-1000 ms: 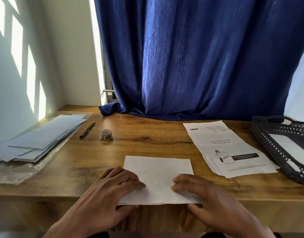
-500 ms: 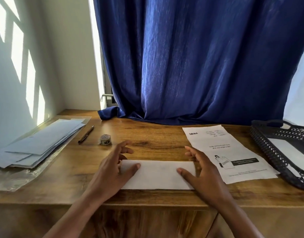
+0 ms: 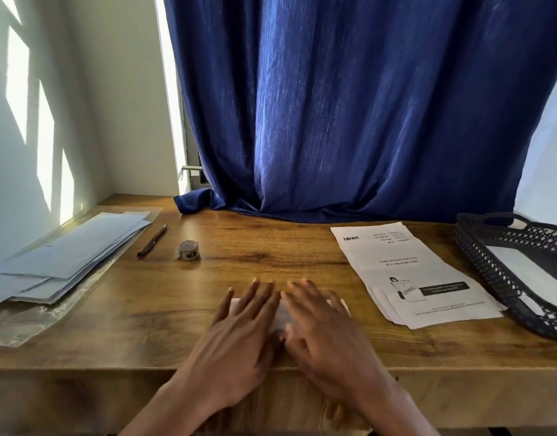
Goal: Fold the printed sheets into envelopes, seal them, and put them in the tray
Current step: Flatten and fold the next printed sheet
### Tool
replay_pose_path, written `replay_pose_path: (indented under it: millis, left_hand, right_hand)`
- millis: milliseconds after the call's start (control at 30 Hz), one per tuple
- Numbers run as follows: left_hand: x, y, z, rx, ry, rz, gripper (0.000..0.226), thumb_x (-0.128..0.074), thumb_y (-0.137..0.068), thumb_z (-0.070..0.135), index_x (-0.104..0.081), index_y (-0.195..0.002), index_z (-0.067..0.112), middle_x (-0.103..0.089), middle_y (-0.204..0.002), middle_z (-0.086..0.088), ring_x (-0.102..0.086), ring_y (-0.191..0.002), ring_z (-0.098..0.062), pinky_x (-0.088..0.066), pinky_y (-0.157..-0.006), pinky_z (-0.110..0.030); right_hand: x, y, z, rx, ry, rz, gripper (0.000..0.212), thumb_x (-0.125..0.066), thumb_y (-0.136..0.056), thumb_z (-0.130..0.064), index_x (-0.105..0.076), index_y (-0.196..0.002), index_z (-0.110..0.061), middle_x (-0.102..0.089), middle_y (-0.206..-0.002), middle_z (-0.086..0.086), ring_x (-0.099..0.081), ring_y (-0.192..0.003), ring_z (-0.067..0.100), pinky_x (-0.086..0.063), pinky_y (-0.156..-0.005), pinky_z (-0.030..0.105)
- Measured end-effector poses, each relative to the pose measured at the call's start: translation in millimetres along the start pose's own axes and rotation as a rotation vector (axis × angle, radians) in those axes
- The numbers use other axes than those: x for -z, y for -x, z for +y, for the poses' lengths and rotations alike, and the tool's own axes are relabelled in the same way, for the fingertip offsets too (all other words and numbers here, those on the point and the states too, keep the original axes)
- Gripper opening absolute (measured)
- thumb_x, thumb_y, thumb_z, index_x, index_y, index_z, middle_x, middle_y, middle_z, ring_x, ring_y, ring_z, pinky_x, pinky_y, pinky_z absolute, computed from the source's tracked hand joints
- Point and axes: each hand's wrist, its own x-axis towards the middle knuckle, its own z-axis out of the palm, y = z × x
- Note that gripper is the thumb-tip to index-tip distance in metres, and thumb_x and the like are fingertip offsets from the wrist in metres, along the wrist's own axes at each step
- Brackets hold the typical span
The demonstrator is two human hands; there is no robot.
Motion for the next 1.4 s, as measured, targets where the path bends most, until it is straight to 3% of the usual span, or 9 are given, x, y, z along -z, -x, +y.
replay_pose_path:
  millis: [233,433,600,833,967,1067,1167,1267,1400]
  left_hand:
    - [5,5,-1,0.041,-0.094,-0.160,0.076,0.009,-0.093,0.065,0.018,-0.161,0.031,0.026,-0.166,0.016,0.031,-0.149,-0.001,0.014,-0.127,-0.033]
    - [11,22,-29,0.177,-0.099,-0.152,0.080,0.013,-0.089,0.074,0.019,-0.159,0.036,0.027,-0.164,0.019,0.030,-0.148,0.003,0.012,-0.127,-0.034]
    - [8,24,-29,0.189,-0.088,-0.135,0.077,0.011,-0.092,0.073,0.019,-0.159,0.035,0.026,-0.165,0.018,0.031,-0.149,0.001,0.013,-0.127,-0.035]
    - [7,26,-33,0.171,-0.060,-0.100,0.077,0.001,-0.094,0.075,0.011,-0.161,0.038,0.021,-0.166,0.020,0.028,-0.149,0.005,0.015,-0.125,-0.030]
    - [16,25,-44,0.219,0.143,-0.134,0.086,-0.002,-0.084,0.088,0.008,-0.159,0.048,0.019,-0.163,0.028,0.028,-0.140,0.020,0.017,-0.117,-0.017]
    - [28,22,-59,0.319,0.221,-0.142,0.092,-0.011,-0.081,0.090,0.001,-0.161,0.048,0.000,-0.169,0.020,-0.002,-0.151,0.001,-0.010,-0.127,-0.037]
    - [40,20,-77,0.371,0.204,-0.103,0.088,-0.020,-0.085,0.084,-0.012,-0.162,0.043,-0.018,-0.170,0.010,-0.021,-0.155,-0.015,-0.023,-0.124,-0.043]
    - [38,19,-87,0.338,0.113,-0.060,0.079,-0.024,-0.092,0.075,-0.022,-0.161,0.038,-0.023,-0.169,0.010,-0.025,-0.152,-0.012,-0.022,-0.123,-0.037]
    - [28,20,-86,0.284,0.043,-0.019,0.071,-0.027,-0.097,0.072,-0.029,-0.159,0.038,-0.021,-0.169,0.011,-0.019,-0.155,-0.010,-0.016,-0.126,-0.036]
  right_hand:
    - [-7,5,6,-0.041,-0.005,-0.224,0.096,0.013,-0.082,-0.087,0.013,-0.160,-0.032,0.020,-0.166,-0.013,0.025,-0.150,0.001,0.012,-0.124,0.032]
    - [1,18,30,-0.114,0.064,-0.280,0.108,0.006,-0.071,-0.100,0.025,-0.154,-0.034,0.028,-0.162,-0.017,0.027,-0.149,0.002,0.014,-0.122,0.032]
    - [4,16,25,-0.129,0.070,-0.256,0.116,0.005,-0.068,-0.102,0.017,-0.159,-0.031,0.024,-0.164,-0.015,0.024,-0.150,0.003,0.016,-0.122,0.037]
    - [1,17,7,0.053,0.024,-0.259,0.113,-0.020,-0.071,-0.103,0.022,-0.156,-0.041,0.022,-0.166,-0.018,0.025,-0.150,0.000,0.013,-0.123,0.035]
    - [9,28,9,0.117,0.112,-0.121,0.092,-0.050,-0.088,-0.072,-0.005,-0.160,-0.039,-0.022,-0.166,-0.009,-0.019,-0.153,0.013,-0.010,-0.120,0.032]
    - [23,38,10,0.206,0.150,0.031,0.069,-0.066,-0.082,-0.047,-0.046,-0.147,-0.038,-0.059,-0.135,-0.014,-0.057,-0.122,0.009,-0.047,-0.098,0.031]
    - [46,42,11,0.196,0.041,-0.011,0.042,-0.058,-0.091,-0.040,-0.059,-0.132,-0.046,-0.066,-0.122,-0.023,-0.061,-0.110,-0.001,-0.053,-0.087,0.024]
    - [72,34,9,0.068,-0.237,-0.019,0.014,-0.054,-0.099,-0.053,-0.064,-0.110,-0.056,-0.071,-0.088,-0.023,-0.067,-0.078,0.000,-0.048,-0.061,0.015]
    - [93,-4,6,-0.200,-0.696,0.127,0.029,-0.061,-0.085,-0.064,-0.071,-0.090,-0.037,-0.075,-0.082,-0.018,-0.073,-0.067,0.007,-0.052,-0.051,0.014]
